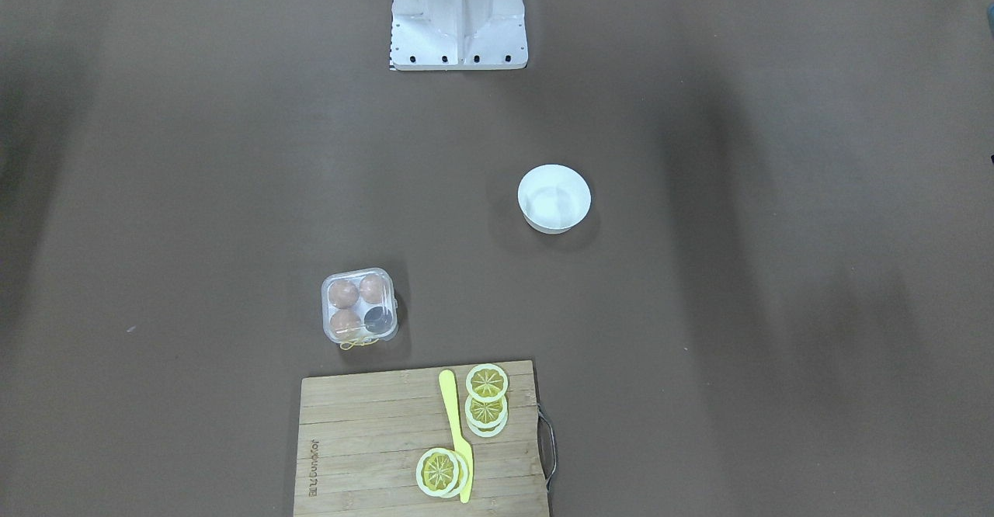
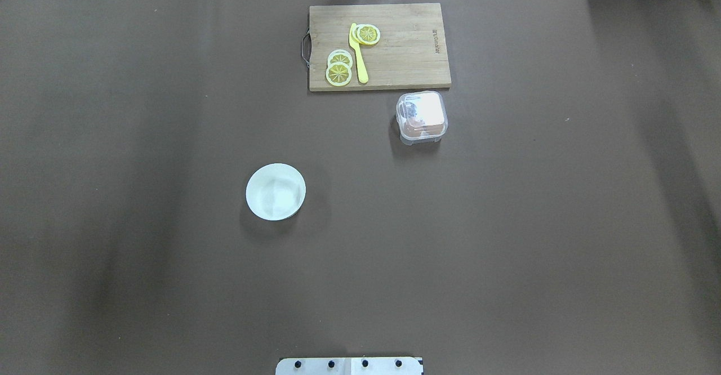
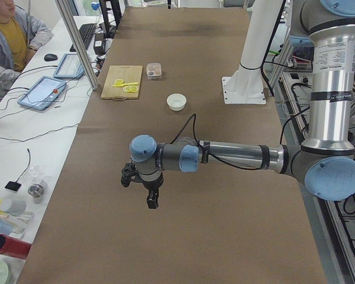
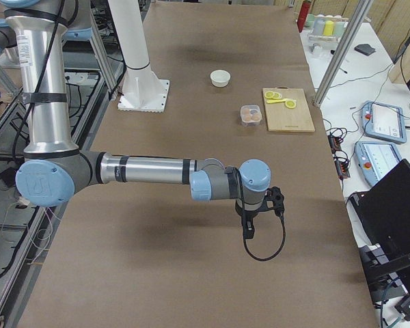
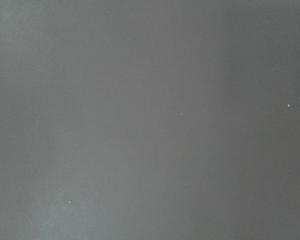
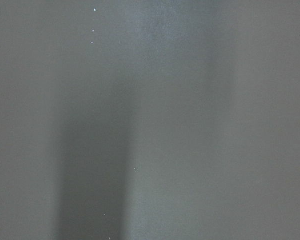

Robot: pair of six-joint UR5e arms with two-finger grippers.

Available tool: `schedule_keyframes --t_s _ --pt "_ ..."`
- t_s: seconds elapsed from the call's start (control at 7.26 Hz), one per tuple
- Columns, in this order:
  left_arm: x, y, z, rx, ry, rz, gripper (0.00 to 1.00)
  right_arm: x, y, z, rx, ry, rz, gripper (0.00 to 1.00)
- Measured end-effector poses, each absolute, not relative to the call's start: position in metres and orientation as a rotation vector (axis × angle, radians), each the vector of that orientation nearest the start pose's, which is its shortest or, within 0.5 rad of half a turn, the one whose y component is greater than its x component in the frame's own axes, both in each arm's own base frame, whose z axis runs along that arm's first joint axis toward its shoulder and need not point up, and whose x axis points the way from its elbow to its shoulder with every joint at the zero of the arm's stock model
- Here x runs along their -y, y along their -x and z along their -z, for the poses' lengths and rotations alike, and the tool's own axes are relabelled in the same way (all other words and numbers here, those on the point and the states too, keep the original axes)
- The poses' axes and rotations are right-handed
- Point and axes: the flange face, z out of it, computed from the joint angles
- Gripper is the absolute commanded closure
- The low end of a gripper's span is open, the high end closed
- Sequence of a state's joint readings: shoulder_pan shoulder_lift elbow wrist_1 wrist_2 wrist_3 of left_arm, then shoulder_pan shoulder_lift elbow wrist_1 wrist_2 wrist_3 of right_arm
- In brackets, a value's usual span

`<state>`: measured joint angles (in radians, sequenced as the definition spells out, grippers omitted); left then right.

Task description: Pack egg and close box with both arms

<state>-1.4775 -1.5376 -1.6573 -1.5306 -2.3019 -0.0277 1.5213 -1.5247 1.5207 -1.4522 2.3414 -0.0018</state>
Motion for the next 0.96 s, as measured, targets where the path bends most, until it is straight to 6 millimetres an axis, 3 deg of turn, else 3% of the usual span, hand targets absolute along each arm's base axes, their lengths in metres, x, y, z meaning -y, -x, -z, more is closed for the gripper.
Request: schedule_keyframes --t_s 0.41,0.96 --pt "0.485 0.022 -0.636 -0.732 0.027 -0.067 0.02 0.523 -0.034 -0.643 0.774 -0.094 0.105 0.00" --pt "0.503 0.019 -0.613 -0.734 -0.018 -0.082 0.02 0.522 -0.034 -0.641 0.775 -0.097 0.106 0.00"
